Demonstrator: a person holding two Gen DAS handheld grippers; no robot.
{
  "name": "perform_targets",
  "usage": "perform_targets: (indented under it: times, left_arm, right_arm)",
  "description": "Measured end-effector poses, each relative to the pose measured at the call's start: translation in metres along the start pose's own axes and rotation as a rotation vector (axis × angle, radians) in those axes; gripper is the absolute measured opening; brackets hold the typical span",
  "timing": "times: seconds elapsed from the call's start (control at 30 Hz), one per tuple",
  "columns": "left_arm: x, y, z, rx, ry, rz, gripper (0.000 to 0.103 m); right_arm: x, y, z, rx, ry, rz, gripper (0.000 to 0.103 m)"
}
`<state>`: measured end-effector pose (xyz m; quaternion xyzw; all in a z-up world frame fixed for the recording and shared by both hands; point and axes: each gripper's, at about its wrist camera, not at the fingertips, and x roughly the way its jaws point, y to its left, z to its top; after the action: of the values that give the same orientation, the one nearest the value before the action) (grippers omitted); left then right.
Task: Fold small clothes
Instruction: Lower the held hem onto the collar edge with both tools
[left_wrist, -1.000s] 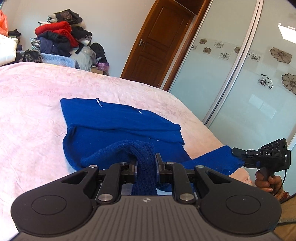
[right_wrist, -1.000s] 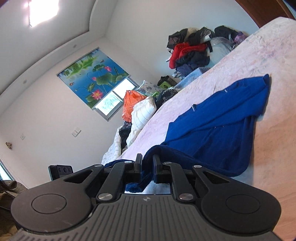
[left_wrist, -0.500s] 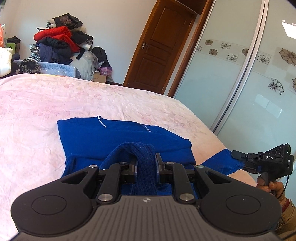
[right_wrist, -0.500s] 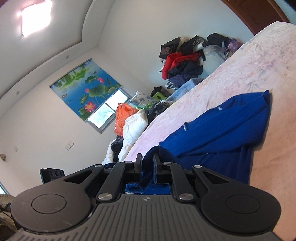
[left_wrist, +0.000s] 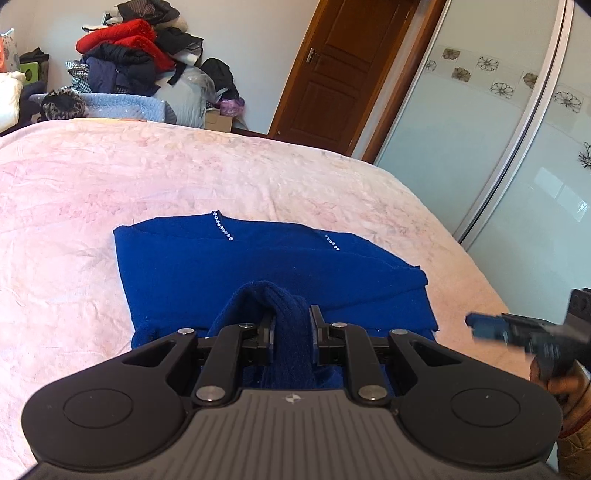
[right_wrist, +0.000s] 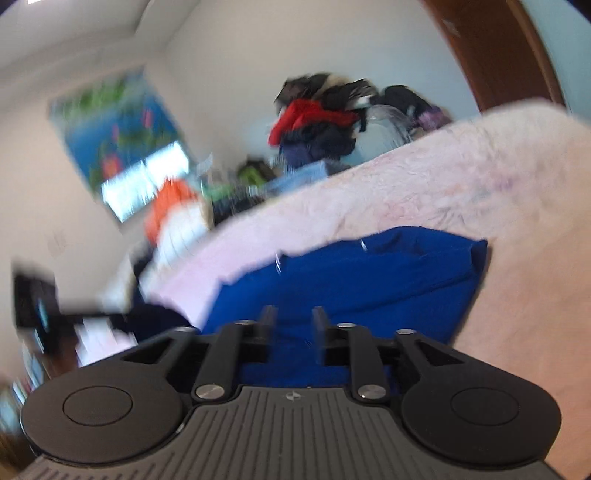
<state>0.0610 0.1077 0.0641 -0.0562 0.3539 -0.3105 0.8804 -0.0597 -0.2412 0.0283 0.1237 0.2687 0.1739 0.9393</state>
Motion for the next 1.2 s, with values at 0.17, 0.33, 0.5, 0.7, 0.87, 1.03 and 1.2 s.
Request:
perform_targets:
  times: [0.17, 0.33, 0.5, 0.7, 0.87, 1.03, 1.2]
  left_arm:
    - [0.002, -0.001, 0.001, 0.002, -0.003, 0.0, 0.016]
    - [0.003, -0.001, 0.0, 0.003, 0.002, 0.006, 0.017]
    - [0.001, 0.004, -0.001, -0.017, 0.004, 0.004, 0.017]
    - [0.006, 0.003, -0.002, -0.019, 0.013, 0.003, 0.017]
    - [0.01, 0.003, -0.004, -0.018, 0.024, 0.013, 0.017]
    - [0.006, 0.005, -0.003, -0.035, 0.01, 0.036, 0.017]
    - [0.002, 0.005, 0.002, -0.035, -0.013, 0.059, 0.017]
  right_arm:
    - [0.009, 0.066, -0.029, -0.342, 0.114, 0.0, 0.066]
    - [0.03, 0.089, -0.037, -0.411, 0.166, 0.0, 0.066]
    - [0.046, 0.089, -0.039, -0.47, 0.187, -0.133, 0.062]
    - [0.044, 0.066, -0.031, -0.395, 0.147, -0.234, 0.06]
    - [0.056, 0.075, -0.048, -0.561, 0.168, -0.24, 0.054]
    - [0.066, 0.082, -0.052, -0.637, 0.186, -0.248, 0.008]
    - [0.047, 0.082, -0.029, -0.613, 0.064, -0.273, 0.008]
